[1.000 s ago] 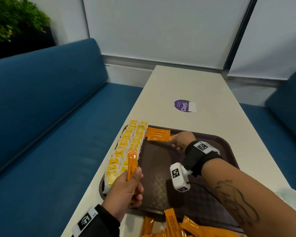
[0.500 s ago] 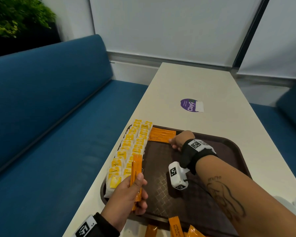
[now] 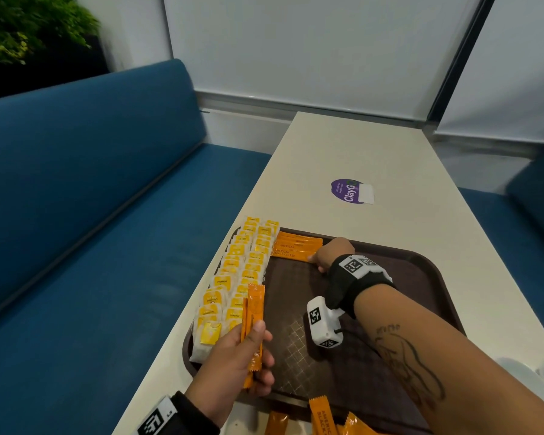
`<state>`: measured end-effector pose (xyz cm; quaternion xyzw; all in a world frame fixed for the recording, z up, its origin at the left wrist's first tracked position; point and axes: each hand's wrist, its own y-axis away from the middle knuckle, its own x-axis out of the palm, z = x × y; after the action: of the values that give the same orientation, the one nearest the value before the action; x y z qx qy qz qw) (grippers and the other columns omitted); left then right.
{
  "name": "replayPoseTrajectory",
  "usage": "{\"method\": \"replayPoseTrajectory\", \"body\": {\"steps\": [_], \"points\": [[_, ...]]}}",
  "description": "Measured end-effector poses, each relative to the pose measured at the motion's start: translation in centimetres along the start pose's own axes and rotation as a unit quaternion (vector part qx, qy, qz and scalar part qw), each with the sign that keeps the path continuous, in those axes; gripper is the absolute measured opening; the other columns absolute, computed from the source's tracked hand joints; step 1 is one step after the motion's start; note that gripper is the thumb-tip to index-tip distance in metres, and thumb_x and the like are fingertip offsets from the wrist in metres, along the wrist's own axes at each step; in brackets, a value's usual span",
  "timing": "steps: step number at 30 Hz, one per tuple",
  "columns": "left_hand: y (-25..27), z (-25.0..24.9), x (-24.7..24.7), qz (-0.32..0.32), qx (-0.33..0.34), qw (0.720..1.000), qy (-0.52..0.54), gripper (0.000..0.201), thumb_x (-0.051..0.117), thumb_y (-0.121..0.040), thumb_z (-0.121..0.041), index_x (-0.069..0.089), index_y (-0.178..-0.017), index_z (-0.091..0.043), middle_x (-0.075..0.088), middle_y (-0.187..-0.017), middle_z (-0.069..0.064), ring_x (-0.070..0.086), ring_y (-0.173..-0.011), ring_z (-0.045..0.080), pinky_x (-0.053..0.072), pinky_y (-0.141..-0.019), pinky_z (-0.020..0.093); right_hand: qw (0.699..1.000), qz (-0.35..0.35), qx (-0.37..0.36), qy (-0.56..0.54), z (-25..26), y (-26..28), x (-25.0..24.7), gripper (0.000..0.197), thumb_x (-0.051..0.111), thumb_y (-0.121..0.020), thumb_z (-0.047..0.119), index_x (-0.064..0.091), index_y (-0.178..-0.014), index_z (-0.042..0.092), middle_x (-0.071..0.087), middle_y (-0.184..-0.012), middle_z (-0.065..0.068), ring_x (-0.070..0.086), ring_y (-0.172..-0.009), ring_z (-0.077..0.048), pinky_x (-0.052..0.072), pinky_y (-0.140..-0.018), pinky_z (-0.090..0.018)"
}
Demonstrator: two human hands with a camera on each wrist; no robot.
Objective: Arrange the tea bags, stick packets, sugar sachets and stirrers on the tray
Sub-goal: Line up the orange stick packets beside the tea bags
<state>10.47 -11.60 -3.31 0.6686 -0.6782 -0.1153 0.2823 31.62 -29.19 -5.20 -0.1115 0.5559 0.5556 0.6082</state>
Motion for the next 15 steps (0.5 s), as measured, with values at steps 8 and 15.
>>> {"method": "replayPoseTrajectory", "body": {"steps": [8, 15], "points": [[0.3, -0.6, 0.3, 0.027, -0.007, 0.999, 0.032, 0.02, 0.047, -0.096, -0.021, 0.056, -0.099, -0.004, 0.061, -0.062, 0.011, 0.057, -0.05, 0.021, 0.05, -0.047, 0.028, 0.999, 0.014, -0.027, 0.009, -0.8, 0.1, -0.3, 0.028, 0.066, -0.085, 0.04, 0.062, -0.093, 0.013, 0.06, -0.062, 0.005, 0.053, -0.056, -0.008, 0.042, -0.065, -0.023], [0.9, -0.3, 0.6, 0.023, -0.022, 0.999, 0.026, 0.021, 0.049, -0.095, -0.022, 0.057, -0.099, -0.003, 0.061, -0.062, 0.011, 0.058, -0.05, 0.021, 0.051, -0.046, 0.029, 0.999, -0.003, -0.041, 0.023, -0.5, 1.0, -0.3, 0.026, 0.074, -0.08, 0.034, 0.059, -0.078, 0.013, 0.065, -0.07, 0.001, 0.056, -0.055, -0.009, 0.042, -0.052, -0.019]]}}
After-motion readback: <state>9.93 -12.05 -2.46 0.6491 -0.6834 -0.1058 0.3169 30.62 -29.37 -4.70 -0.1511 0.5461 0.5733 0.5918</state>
